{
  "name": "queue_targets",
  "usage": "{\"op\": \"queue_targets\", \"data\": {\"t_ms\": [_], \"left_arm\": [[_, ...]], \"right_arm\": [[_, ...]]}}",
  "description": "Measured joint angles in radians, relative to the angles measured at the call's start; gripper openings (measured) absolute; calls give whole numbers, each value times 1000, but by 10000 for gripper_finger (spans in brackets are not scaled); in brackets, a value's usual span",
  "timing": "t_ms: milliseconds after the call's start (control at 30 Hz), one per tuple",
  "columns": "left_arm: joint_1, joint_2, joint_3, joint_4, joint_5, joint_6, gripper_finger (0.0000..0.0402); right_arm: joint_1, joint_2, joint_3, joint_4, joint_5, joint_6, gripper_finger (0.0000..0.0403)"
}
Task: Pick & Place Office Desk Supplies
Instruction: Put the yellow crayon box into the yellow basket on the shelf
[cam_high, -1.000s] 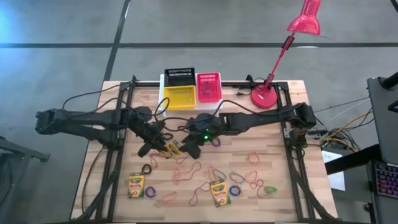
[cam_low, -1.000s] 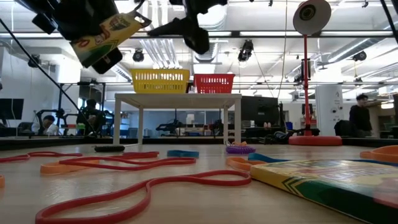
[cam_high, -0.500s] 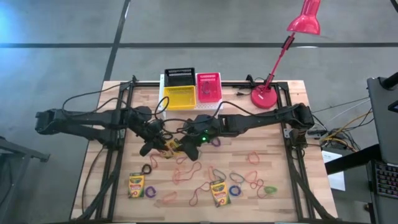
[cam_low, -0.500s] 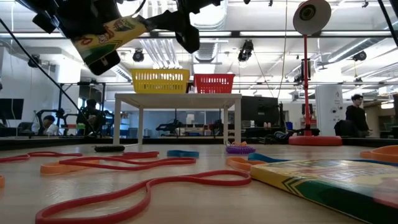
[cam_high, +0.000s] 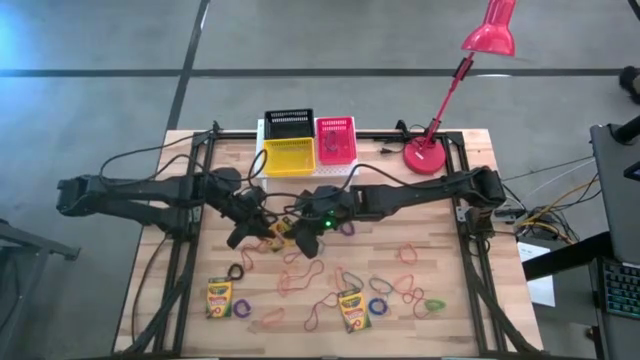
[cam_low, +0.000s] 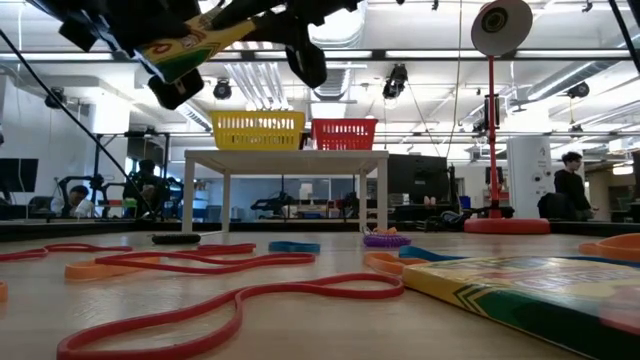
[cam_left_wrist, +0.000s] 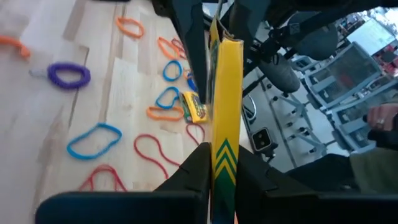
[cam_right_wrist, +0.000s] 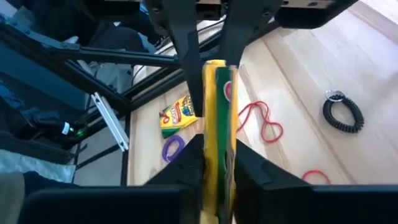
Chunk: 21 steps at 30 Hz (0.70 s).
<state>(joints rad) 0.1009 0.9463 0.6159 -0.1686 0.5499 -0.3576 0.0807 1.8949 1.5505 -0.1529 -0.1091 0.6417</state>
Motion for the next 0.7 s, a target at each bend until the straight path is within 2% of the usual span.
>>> {"op": "queue_targets", "data": {"t_ms": [67,233,367,467,600,700], "left_arm": [[4,0,6,5,0,18,74],[26,-13,47,-21,24,39,154],[30,-45,163,-203,-32,99,193],[27,-61,292,-394,-181,200,197],[29,-66,429,-589,-519,288,184],[29,-76,469,-659,-728,324,169]], "right_arm": [[0,-12,0,-15,1,31,23],[-11,-87,31,-187,12,153,27],[-27,-116,159,-408,78,203,27],[-58,-102,276,-510,154,239,27],[-111,-59,377,-529,269,290,27],[-163,-15,417,-532,313,307,27]]}}
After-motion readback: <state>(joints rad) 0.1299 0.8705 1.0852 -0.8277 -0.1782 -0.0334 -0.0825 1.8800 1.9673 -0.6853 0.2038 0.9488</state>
